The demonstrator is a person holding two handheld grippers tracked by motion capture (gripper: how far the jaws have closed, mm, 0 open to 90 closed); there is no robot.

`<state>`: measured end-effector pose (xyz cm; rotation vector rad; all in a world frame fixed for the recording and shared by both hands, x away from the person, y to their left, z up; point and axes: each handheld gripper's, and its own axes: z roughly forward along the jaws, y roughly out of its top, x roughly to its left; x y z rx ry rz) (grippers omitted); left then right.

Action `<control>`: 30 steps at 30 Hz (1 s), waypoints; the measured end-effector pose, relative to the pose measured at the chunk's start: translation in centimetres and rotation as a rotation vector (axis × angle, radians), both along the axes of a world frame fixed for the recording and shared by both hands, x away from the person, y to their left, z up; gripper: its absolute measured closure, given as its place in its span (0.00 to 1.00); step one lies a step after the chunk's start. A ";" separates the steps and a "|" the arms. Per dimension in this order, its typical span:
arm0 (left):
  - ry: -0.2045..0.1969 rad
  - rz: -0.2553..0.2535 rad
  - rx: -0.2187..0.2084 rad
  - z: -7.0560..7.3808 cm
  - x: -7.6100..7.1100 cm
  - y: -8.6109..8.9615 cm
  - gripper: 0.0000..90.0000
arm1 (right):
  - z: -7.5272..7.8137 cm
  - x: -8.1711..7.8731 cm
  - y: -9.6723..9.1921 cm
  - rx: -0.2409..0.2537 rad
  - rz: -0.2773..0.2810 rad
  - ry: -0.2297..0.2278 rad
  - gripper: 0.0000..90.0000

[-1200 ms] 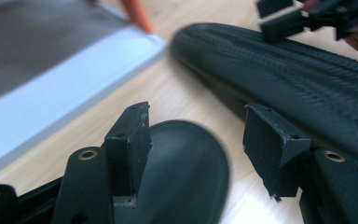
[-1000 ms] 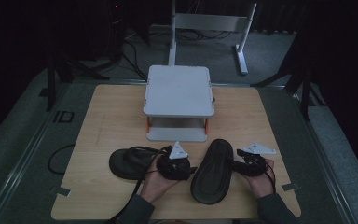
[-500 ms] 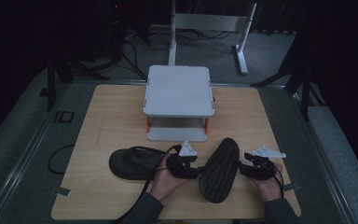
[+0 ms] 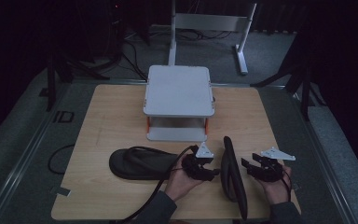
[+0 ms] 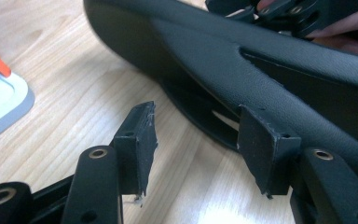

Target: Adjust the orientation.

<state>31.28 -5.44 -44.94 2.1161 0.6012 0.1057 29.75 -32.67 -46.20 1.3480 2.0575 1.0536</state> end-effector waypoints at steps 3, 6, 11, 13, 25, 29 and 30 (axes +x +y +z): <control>-0.012 -0.005 0.001 0.2 -0.1 -0.4 0.51 | 1.1 -0.4 0.0 -0.001 0.003 -0.037 0.48; -0.012 -0.007 -0.014 0.5 0.0 -0.9 0.51 | 2.2 -0.6 0.1 0.000 0.010 -0.067 0.48; -0.029 -0.018 -0.026 1.2 0.0 -2.1 0.51 | 3.6 -0.8 0.0 0.028 0.020 -0.103 0.47; -0.034 -0.029 -0.029 1.3 -0.1 -2.5 0.51 | 3.8 -0.8 -0.1 0.030 0.019 -0.109 0.47; -0.043 -0.085 -0.002 1.0 -2.8 -2.9 0.48 | 2.8 -1.0 -1.3 0.026 -0.018 -0.076 0.48; -0.058 -0.098 0.015 0.2 -4.2 -2.8 0.43 | 2.7 -1.0 -1.6 0.022 -0.028 -0.073 0.48; -0.056 -0.099 0.020 0.0 -4.6 -2.8 0.39 | 2.6 -1.0 -1.7 0.024 -0.029 -0.073 0.48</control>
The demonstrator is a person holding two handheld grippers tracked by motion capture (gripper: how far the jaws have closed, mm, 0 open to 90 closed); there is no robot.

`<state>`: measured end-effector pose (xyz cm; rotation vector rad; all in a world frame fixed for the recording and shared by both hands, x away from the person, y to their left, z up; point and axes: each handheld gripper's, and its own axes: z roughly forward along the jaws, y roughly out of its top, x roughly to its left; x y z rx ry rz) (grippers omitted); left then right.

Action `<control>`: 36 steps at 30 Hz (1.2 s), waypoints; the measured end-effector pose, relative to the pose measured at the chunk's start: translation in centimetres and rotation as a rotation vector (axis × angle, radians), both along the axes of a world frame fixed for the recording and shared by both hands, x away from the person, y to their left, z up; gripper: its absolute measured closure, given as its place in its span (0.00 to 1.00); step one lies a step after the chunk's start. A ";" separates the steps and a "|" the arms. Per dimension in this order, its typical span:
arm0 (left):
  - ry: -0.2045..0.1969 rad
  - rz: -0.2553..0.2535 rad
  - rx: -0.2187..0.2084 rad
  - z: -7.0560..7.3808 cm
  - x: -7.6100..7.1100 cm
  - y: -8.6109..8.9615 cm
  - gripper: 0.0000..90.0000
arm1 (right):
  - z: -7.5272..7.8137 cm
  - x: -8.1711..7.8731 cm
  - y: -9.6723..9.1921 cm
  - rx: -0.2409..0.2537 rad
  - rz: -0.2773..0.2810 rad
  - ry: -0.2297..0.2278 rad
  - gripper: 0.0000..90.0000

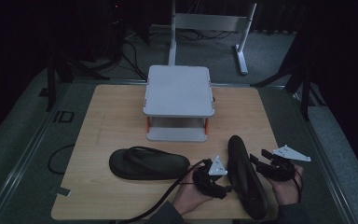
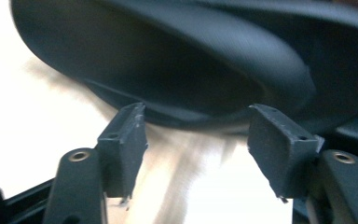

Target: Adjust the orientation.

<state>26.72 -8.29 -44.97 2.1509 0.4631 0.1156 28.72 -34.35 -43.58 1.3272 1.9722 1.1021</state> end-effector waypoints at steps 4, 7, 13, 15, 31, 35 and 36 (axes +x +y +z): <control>0.018 -0.002 0.023 -1.1 -1.0 -0.6 0.32 | -0.1 0.0 0.0 0.005 -0.003 0.001 0.48; 0.019 -0.005 0.045 -1.8 -1.5 -1.3 0.25 | -0.1 0.0 0.0 0.010 -0.006 0.000 0.48; 0.010 0.022 0.120 -3.5 -1.2 -3.1 0.20 | -0.2 0.1 0.1 0.013 -0.005 0.000 0.48; 0.012 0.050 0.137 -3.8 -0.6 -3.3 0.21 | -0.2 0.1 0.1 0.011 -0.002 0.002 0.48; 0.053 0.299 0.021 -1.1 5.8 0.7 0.26 | -1.1 -0.3 -0.5 0.009 -0.017 0.035 0.47; 0.038 0.321 -0.001 0.1 6.4 1.1 0.26 | -1.3 -0.2 0.4 -0.014 0.017 0.036 0.47; 0.028 0.317 0.003 0.3 6.3 1.2 0.26 | -1.3 -0.2 0.5 -0.012 0.023 0.036 0.47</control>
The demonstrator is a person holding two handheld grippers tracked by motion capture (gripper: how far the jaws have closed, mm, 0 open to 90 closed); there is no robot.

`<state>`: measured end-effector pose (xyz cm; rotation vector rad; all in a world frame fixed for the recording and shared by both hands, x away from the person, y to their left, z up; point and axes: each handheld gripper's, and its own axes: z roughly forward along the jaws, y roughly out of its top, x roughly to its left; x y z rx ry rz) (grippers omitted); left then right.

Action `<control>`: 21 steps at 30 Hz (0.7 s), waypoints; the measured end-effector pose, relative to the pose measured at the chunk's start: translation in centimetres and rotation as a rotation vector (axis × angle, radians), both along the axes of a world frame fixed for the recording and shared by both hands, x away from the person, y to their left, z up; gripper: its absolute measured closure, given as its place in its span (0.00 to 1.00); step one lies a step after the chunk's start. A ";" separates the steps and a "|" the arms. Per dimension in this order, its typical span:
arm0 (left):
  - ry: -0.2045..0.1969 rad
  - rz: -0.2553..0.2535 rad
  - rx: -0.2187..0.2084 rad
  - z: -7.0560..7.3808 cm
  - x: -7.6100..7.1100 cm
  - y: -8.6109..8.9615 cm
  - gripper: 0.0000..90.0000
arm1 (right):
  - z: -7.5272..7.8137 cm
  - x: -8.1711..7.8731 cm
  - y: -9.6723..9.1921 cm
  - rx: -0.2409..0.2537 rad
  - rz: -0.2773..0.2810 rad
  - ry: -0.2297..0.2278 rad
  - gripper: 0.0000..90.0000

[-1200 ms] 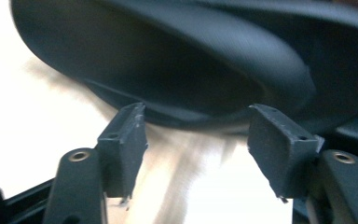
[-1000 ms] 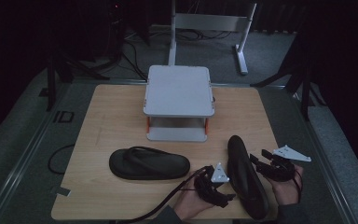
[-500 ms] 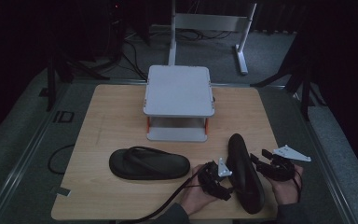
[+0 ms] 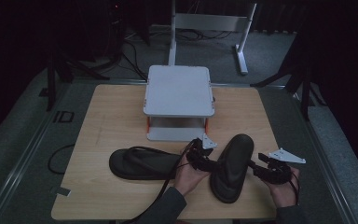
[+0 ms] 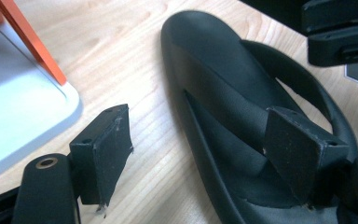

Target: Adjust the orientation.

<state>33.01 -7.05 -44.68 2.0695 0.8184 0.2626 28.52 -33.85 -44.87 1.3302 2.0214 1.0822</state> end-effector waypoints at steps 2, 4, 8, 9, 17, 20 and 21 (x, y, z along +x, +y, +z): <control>-0.009 -0.011 0.002 0.2 -0.4 0.3 0.26 | 0.1 0.1 0.2 -0.003 0.008 0.000 0.47; -0.017 -0.019 -0.001 0.3 -0.8 0.5 0.26 | 0.1 0.2 0.3 -0.003 0.011 -0.002 0.47; -0.035 -0.038 -0.005 0.5 -2.1 0.7 0.26 | 0.0 0.6 0.6 -0.007 0.019 0.000 0.47; -0.041 -0.043 -0.004 0.5 -2.5 0.7 0.26 | -0.1 0.7 0.7 -0.008 0.022 0.002 0.47; -0.043 -0.126 0.043 -0.9 -5.7 -0.5 0.24 | -0.6 1.6 1.4 -0.018 0.042 0.012 0.47; -0.029 -0.148 0.076 -2.3 -6.4 -2.1 0.20 | -0.9 2.2 1.7 -0.023 0.044 0.018 0.48; -0.029 -0.148 0.076 -2.3 -6.4 -2.1 0.19 | -0.9 2.3 1.7 -0.024 0.042 0.018 0.48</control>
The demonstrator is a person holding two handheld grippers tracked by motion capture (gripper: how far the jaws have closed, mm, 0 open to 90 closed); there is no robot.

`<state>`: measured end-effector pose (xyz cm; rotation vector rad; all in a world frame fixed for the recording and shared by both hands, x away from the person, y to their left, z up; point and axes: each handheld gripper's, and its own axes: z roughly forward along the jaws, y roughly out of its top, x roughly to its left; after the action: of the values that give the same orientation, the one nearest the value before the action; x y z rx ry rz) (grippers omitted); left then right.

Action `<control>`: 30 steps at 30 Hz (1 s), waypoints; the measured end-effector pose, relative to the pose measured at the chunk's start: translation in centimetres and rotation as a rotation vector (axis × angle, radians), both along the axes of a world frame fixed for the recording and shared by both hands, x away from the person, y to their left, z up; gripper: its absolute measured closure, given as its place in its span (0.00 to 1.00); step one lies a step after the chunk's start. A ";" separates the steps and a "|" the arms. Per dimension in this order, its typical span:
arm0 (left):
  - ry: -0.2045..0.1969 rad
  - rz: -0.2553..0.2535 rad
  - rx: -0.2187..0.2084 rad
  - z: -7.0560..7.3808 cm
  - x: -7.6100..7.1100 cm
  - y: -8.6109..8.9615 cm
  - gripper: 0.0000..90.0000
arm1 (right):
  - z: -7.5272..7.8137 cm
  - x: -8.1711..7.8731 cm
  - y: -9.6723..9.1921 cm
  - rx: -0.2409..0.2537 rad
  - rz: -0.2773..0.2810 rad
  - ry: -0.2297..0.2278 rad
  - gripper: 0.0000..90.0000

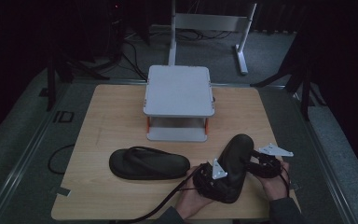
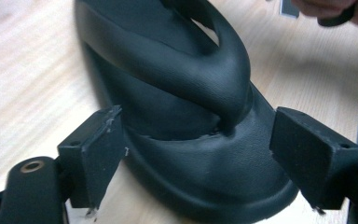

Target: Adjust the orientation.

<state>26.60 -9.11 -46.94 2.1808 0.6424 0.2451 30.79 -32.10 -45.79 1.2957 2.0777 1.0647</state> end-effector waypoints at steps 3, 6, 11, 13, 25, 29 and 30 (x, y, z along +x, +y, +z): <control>-0.013 -0.014 0.042 -0.7 -0.2 -1.4 0.19 | -0.1 0.2 0.0 0.001 -0.001 0.004 0.48; -0.019 0.000 0.071 -1.1 0.2 -2.0 0.19 | -0.3 0.3 -0.1 0.001 -0.003 0.013 0.48; -0.043 0.025 0.079 -1.3 0.7 -1.6 0.23 | -0.4 0.2 -0.2 -0.001 -0.001 0.016 0.48; -0.034 0.061 0.082 -1.2 1.3 -0.6 0.22 | -0.5 0.2 -0.2 -0.002 0.001 0.031 0.48; 0.029 0.260 0.077 -0.8 4.8 2.3 0.28 | 0.0 -0.5 1.0 -0.003 0.066 0.052 0.60; 0.064 0.316 0.077 -0.6 6.2 2.7 0.30 | 0.1 -0.8 2.2 -0.021 0.118 0.057 0.63; 0.073 0.324 0.074 -0.6 6.5 2.8 0.31 | 0.1 -0.9 2.5 -0.021 0.129 0.059 0.63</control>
<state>33.09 -6.33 -47.52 2.1555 1.0444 0.3640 29.89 -29.59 -45.65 1.2096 2.2366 1.0673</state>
